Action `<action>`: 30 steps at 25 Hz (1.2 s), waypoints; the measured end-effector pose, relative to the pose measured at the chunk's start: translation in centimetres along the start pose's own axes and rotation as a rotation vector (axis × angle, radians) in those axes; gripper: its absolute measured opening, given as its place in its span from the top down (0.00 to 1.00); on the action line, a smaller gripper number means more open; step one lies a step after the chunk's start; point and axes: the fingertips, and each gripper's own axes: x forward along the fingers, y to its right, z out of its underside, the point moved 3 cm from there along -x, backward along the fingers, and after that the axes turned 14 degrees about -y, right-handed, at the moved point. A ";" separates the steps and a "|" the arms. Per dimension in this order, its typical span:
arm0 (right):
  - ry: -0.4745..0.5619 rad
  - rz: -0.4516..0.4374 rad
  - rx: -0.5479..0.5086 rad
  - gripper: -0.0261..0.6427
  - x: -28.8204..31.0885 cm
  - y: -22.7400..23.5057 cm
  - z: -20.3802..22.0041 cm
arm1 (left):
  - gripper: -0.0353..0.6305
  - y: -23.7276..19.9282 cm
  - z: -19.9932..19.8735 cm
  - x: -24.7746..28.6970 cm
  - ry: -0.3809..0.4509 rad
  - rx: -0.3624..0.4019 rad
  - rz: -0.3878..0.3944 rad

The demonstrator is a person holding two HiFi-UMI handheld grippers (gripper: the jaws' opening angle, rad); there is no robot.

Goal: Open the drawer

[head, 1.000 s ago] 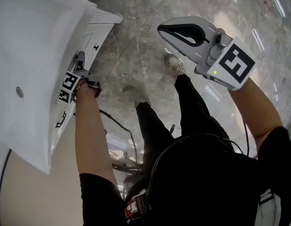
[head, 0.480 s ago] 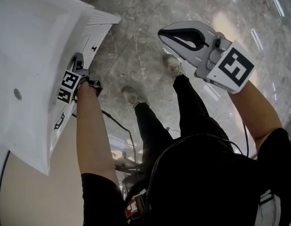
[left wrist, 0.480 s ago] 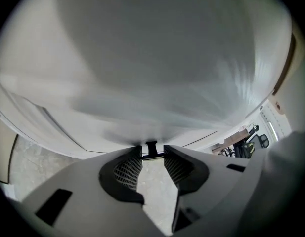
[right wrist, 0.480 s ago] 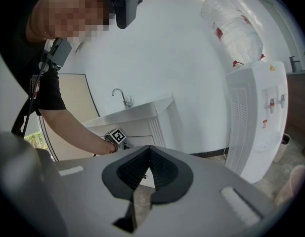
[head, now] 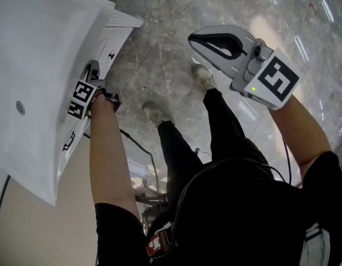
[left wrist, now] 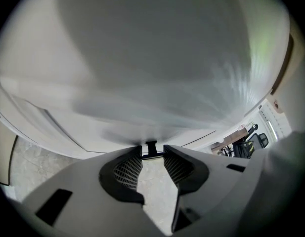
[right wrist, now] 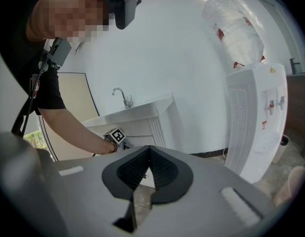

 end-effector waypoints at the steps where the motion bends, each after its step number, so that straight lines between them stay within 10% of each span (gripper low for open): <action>1: 0.001 0.002 -0.002 0.97 0.0 0.1 -0.1 | 0.74 0.0 0.0 0.0 0.000 -0.001 -0.004; 30: 0.020 0.038 -0.029 0.97 -2.3 -3.0 2.4 | 0.75 1.2 9.9 -1.4 -0.002 0.022 -0.004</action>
